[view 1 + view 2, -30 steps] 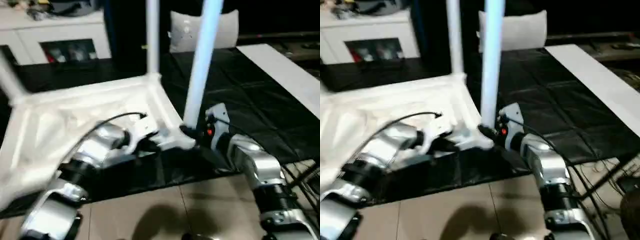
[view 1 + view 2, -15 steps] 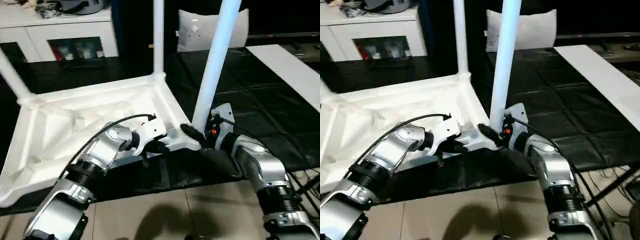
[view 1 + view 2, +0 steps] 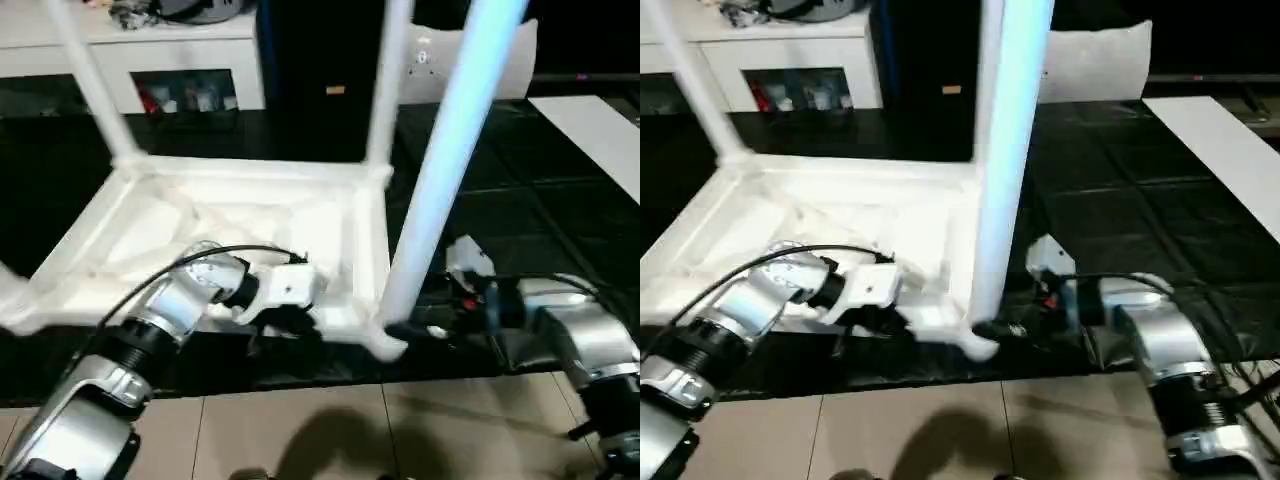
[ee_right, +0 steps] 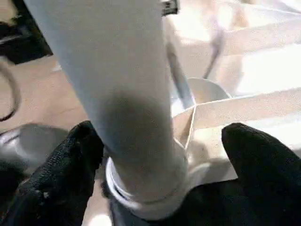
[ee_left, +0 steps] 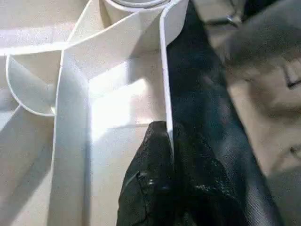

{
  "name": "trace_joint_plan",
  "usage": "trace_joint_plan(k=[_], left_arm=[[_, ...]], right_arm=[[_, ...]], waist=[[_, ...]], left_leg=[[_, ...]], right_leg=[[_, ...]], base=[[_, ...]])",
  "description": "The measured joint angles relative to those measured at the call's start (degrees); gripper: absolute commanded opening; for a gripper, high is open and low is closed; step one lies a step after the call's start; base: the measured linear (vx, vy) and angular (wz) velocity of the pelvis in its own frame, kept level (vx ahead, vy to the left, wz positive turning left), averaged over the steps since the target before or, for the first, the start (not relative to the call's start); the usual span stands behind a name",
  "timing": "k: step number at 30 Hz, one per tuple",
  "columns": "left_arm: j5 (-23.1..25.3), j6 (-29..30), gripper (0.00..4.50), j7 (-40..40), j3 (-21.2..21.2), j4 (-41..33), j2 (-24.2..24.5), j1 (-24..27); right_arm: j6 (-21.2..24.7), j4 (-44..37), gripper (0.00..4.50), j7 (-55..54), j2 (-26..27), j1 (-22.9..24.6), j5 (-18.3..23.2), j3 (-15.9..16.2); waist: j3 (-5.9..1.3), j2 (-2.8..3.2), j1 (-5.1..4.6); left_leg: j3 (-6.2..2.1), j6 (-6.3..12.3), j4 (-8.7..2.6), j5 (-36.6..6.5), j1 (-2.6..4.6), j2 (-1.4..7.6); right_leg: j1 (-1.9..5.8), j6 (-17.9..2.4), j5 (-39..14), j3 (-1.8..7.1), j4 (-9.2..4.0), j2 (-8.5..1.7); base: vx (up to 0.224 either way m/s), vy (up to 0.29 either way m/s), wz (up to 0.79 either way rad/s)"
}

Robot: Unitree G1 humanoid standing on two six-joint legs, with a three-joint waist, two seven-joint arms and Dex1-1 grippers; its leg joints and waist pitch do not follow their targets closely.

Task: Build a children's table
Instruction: Rotate leg to tighten

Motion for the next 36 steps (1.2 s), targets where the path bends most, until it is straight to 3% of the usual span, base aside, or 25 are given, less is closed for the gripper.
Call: trace_joint_plan(k=[2, 9, 17, 21, 24, 27, 30, 32, 34, 36], left_arm=[[0.0, -0.5, 0.0, -1.0, -0.2, -0.2, 0.2, 0.0], [-0.4, -2.8, 0.0, -3.7, -1.4, -0.6, 0.9, 0.0], [-0.4, -3.3, 0.0, -3.9, -1.6, -0.7, 0.9, 0.0], [-0.5, -3.3, 0.0, -3.9, -1.5, -0.6, 0.9, 0.0], [-1.7, -1.1, 0.0, -4.0, -0.7, -0.7, 0.2, 0.3], [-1.8, 4.5, 0.0, -1.8, 1.3, -0.4, -0.5, 0.4], [-1.2, 8.1, 0.0, 2.9, 3.3, 0.8, -1.5, 0.3], [-0.6, 11.3, 0.0, 7.3, 4.7, 1.6, -3.1, -0.1], [0.1, 15.4, 0.0, 12.4, 6.1, 2.3, -5.2, -0.8], [0.3, 18.5, 0.0, 16.3, 7.1, 2.8, -7.1, -1.3]], right_arm=[[0.0, 0.0, 3.69, 1.5, 0.0, 0.0, 0.5, 0.8], [0.7, -0.1, 3.15, 6.3, -0.5, 0.1, 1.4, 3.2], [2.3, -0.1, 2.35, 8.7, -0.4, 0.1, 2.0, 3.7], [2.8, -0.1, 2.16, 8.9, -0.4, 0.2, 2.5, 3.7], [3.8, -0.3, 2.05, 8.4, -0.3, 0.8, 3.3, 3.2], [5.1, -1.0, 2.04, 3.7, 1.9, 2.1, 3.5, 0.7], [4.9, -0.6, 2.01, -4.9, 4.8, 1.8, 1.6, -1.5], [5.6, 0.1, 1.99, -13.5, 7.9, 0.3, -0.5, -2.9], [7.8, 0.9, 1.98, -24.2, 12.3, -1.3, -2.5, -4.8], [9.0, 1.7, 1.98, -32.1, 15.1, -2.7, -3.9, -5.9]], waist=[[0.0, 0.0, 0.09], [-0.02, -0.07, 0.57], [-0.02, -0.07, 1.09], [-0.02, -0.06, 1.11], [-0.02, -0.06, 1.11], [-0.04, -0.04, 0.94], [-0.04, -0.04, -0.82], [-0.03, -0.04, -2.52], [-0.03, -0.02, -4.5], [-0.01, 0.09, -5.81]], left_leg=[[0.03, 0.0, 0.03, 0.0, 0.0, 0.0], [0.07, -0.01, 0.03, 0.0, -0.01, 0.0], [0.1, -0.01, 0.04, 0.0, 0.01, 0.02], [0.1, -0.01, 0.04, 0.0, 0.02, 0.02], [0.11, -0.01, 0.04, 0.0, 0.03, 0.02], [0.15, -0.03, 0.04, 0.0, 0.08, 0.03], [0.23, -0.39, 0.16, -0.1, 0.17, 0.05], [0.23, -0.4, 0.39, -0.1, 0.14, 0.06], [0.03, -0.4, 0.51, -0.1, 0.04, 0.12], [-0.43, -0.4, 0.5, -0.1, -0.08, 0.28]], right_leg=[[0.0, 0.0, 0.0, 0.04, 0.0, 0.0], [-0.01, 0.0, 0.0, 0.1, 0.01, 0.01], [-0.01, 0.0, 0.0, 0.12, 0.02, 0.03], [-0.01, 0.0, 0.0, 0.12, 0.02, 0.03], [-0.01, 0.0, 0.0, 0.13, 0.03, 0.04], [-0.01, 0.0, 0.0, 0.15, 0.06, 0.04], [0.0, 0.0, 0.0, 0.13, 0.04, 0.05], [0.0, 0.0, 0.0, -0.01, -0.07, 0.04], [0.15, 0.0, 0.0, -0.61, -0.59, -0.03], [0.4, 0.0, 0.0, -1.38, -1.39, -0.02]], base=[[0.0, 0.0, 0.0], [0.0, 0.0, 0.0], [0.0, 0.0, 0.0], [0.0, 0.0, 0.0], [0.0, 0.0, 0.0], [0.0, 0.0, 0.0], [0.0, 0.0, 0.0], [0.0, 0.0, 0.0], [0.0, 0.0, 0.0], [0.0, 0.0, 0.0]])
